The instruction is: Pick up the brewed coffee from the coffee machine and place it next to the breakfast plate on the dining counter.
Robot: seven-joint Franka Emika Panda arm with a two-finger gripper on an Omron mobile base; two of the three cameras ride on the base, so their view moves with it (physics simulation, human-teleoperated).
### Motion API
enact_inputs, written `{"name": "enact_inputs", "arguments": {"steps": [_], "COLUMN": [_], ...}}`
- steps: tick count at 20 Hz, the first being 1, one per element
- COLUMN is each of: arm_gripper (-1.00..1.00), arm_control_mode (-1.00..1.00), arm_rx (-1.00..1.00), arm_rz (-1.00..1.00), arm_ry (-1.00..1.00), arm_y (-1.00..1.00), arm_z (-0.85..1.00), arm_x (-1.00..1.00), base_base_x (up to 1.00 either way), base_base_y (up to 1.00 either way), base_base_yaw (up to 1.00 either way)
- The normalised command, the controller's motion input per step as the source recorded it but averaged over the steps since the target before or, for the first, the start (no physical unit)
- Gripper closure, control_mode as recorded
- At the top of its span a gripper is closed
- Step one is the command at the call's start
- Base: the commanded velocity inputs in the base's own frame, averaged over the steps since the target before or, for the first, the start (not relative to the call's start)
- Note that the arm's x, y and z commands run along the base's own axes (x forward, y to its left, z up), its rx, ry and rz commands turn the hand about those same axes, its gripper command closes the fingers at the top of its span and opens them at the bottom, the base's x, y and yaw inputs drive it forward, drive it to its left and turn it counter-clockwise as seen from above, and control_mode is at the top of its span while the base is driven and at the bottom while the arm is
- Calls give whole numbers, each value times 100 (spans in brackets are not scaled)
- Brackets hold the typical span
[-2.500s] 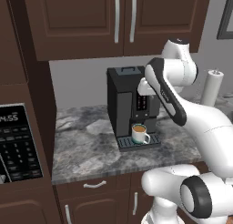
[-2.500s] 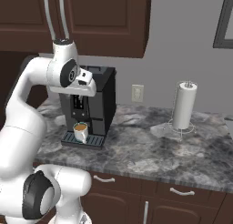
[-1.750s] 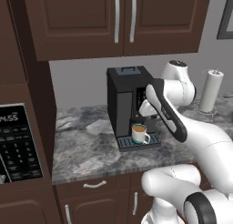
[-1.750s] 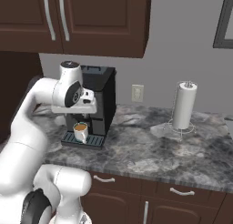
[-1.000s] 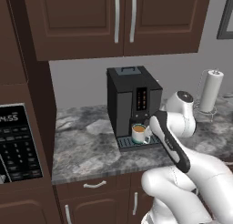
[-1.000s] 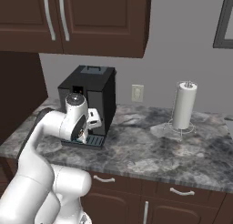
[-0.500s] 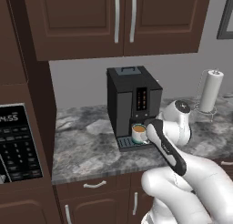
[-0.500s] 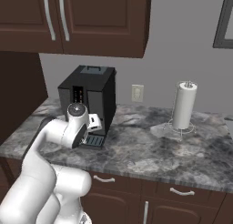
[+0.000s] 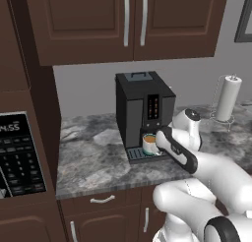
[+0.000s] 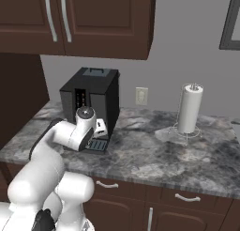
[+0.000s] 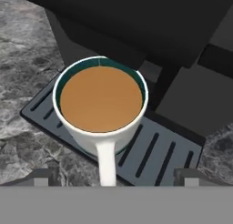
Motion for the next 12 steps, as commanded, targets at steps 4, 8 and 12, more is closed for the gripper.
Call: {"name": "enact_inputs", "arguments": {"steps": [4,8,12], "arm_gripper": [-100,-100,100], "arm_control_mode": [-100,-100,-100], "arm_rx": [0,0,0], "arm_rz": [7,7,7], "arm_ry": [0,0,0], "arm_y": [0,0,0], "arm_z": [-30,-27,-26], "arm_x": [3,1,4], "base_base_x": [0,0,0], "base_base_y": [0,0,0], "base_base_yaw": [0,0,0]}}
